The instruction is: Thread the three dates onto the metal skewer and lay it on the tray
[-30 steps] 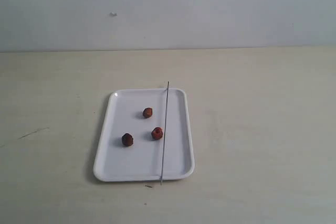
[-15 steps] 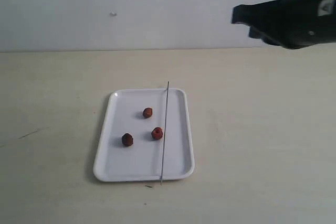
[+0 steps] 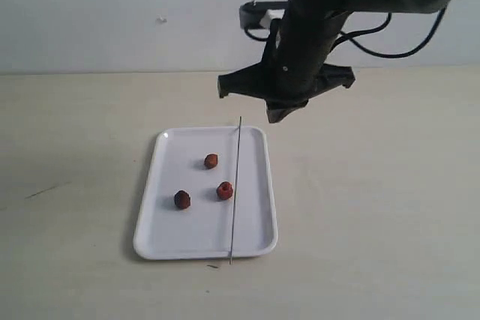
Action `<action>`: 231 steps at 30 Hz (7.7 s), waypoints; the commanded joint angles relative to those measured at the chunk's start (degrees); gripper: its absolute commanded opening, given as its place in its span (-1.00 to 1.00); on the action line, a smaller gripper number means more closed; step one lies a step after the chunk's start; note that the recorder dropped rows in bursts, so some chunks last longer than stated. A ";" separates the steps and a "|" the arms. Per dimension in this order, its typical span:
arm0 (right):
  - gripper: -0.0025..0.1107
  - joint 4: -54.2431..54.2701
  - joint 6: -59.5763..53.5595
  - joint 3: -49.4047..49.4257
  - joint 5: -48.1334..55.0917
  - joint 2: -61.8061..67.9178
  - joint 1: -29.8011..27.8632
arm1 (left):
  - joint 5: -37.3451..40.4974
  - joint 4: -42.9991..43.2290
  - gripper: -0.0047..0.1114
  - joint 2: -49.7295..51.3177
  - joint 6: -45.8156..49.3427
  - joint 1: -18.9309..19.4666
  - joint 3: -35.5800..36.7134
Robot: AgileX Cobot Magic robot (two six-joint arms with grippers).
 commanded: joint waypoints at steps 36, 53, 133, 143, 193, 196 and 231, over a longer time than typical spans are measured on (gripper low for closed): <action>-0.48 7.77 3.25 -18.33 7.79 20.37 0.12 | -0.11 0.23 -0.92 -0.39 -0.65 0.19 0.13; -0.48 8.57 3.25 -18.33 4.69 21.45 0.12 | -0.11 0.23 -0.92 -0.39 -0.65 0.19 0.13; -0.96 7.09 -2.11 -18.33 9.85 19.47 0.12 | -0.11 0.23 -0.92 -0.39 -0.65 0.19 0.13; -0.96 7.31 -11.12 -18.18 14.04 15.90 0.12 | -0.11 0.23 -0.92 -0.39 -0.65 0.19 0.13; -0.96 9.10 -28.37 16.06 0.09 -10.34 -1.40 | -19.24 -2.08 -0.92 -0.39 -1.75 0.19 0.13; -0.96 9.10 -28.37 16.06 -1.60 -10.34 -1.40 | -26.97 -1.52 -0.92 -0.39 -1.96 0.19 0.13; -0.96 8.56 -34.33 21.99 -4.64 -10.34 -1.40 | 31.45 -33.70 -0.92 110.26 34.55 -3.46 -88.66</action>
